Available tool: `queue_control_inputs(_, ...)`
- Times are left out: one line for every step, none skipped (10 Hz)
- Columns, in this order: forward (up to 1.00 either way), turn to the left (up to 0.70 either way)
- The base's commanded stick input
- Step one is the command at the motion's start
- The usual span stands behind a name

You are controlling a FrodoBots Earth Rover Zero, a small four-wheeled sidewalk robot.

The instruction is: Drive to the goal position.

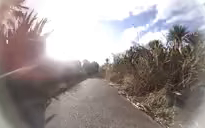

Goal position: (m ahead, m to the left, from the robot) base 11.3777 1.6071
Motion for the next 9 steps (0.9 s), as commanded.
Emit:
queue_control_inputs(0.50,0.03)
queue_control_inputs(0.50,0.03)
queue_control_inputs(0.50,0.03)
queue_control_inputs(0.50,0.03)
queue_control_inputs(0.50,0.03)
queue_control_inputs(0.50,0.03)
queue_control_inputs(0.50,0.03)
queue_control_inputs(0.50,0.03)
queue_control_inputs(0.50,0.03)
